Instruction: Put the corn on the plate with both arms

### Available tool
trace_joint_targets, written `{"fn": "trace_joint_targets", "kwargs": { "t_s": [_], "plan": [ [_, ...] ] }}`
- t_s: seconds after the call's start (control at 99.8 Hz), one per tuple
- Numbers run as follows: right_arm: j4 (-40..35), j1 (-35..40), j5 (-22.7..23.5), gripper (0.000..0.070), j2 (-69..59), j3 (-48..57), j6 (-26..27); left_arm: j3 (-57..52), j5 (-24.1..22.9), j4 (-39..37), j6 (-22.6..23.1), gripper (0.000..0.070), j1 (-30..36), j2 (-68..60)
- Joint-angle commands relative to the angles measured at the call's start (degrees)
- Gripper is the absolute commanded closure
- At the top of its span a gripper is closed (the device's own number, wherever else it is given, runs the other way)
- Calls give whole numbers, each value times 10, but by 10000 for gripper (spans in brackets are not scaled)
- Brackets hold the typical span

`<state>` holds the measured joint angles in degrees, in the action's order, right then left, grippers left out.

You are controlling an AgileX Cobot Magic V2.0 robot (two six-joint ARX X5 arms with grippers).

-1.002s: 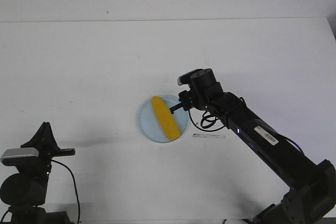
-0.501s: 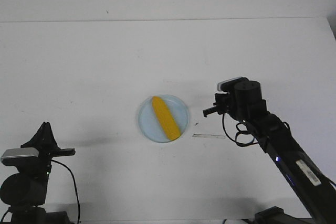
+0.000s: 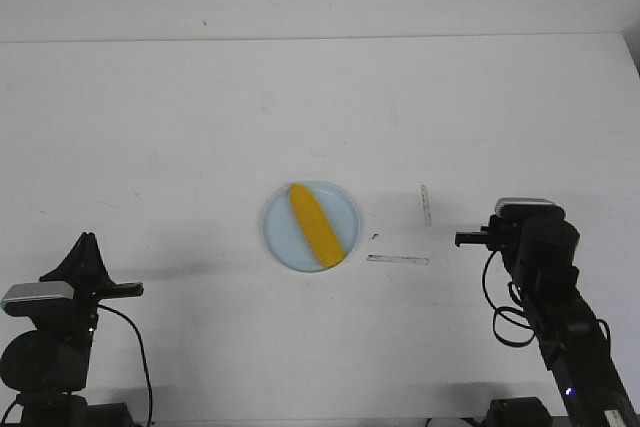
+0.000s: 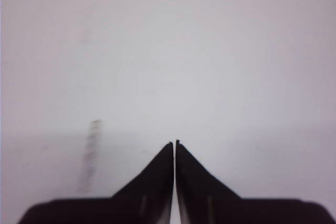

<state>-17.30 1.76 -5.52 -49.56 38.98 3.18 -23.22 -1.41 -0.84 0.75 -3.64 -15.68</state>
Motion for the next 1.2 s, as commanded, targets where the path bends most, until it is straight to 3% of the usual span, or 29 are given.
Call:
{"fn": "trace_joint_targets", "kwargs": {
  "t_s": [0.0,0.341,0.771,1.192],
  "plan": [
    [17,-7,-10,698,23,-24,-2,-4,-1,-7,7,699,-2,1],
    [174,-17,30,697,198,-184,-2,-4,-1,-7,7,699,-2,1],
    [164,-17,32,697,373,-194,-2,-4,-1,-7,7,699,-2,1],
    [165,-17,30,697,391,-194,-2,-4,-1,-7,7,699,-2,1]
  ]
}}
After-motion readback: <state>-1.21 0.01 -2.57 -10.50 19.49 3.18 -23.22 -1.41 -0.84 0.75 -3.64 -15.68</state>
